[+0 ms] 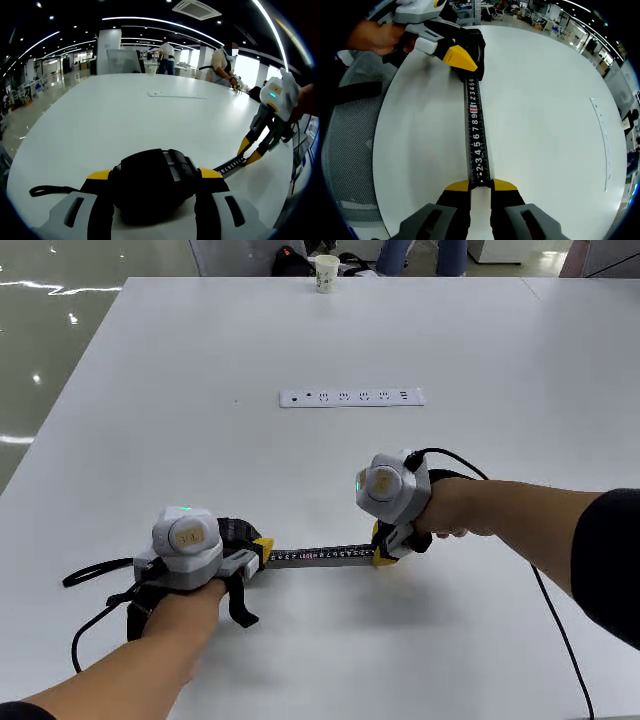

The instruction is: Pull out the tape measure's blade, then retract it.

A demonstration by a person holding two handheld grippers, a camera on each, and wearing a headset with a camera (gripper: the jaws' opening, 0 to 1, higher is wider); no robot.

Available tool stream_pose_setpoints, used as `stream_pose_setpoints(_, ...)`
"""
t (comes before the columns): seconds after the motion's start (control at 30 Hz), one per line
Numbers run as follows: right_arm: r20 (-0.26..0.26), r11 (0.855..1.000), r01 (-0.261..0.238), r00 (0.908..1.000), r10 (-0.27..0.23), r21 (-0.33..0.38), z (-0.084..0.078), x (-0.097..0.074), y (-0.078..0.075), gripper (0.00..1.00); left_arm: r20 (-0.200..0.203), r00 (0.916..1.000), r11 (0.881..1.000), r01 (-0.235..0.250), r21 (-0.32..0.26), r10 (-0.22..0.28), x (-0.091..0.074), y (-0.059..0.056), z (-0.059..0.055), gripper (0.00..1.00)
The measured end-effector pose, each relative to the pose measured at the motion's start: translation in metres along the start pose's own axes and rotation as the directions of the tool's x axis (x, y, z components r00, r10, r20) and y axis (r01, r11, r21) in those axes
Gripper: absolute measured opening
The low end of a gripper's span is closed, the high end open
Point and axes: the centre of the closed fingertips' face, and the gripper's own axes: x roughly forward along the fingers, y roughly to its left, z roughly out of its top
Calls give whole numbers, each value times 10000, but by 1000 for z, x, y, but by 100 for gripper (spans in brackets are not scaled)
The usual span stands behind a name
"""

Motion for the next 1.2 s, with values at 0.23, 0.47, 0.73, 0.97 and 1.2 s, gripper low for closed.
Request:
stream_pose_setpoints(0.23,19,10000,-2,10000,2,-1,5,1,1,11,-16,10000,10000,-1,-4,1,0,1,0,61)
stream_pose_setpoints(0.47,65,10000,-16,10000,16,2,8,2,1,11,-28,10000,10000,-1,-3,1,0,1,0,61)
stream_pose_setpoints(0.73,112,10000,2,9999,-2,0,12,3,2,11,-23,10000,10000,6,-5,-6,0,0,0,61)
stream_pose_setpoints(0.97,114,10000,-7,9999,7,-14,16,5,3,11,-52,10000,10000,4,-14,-4,0,0,0,61)
stream_pose_setpoints(1.2,148,10000,-15,9999,16,-14,19,6,3,11,-21,10000,10000,-10,-11,10,0,1,0,61)
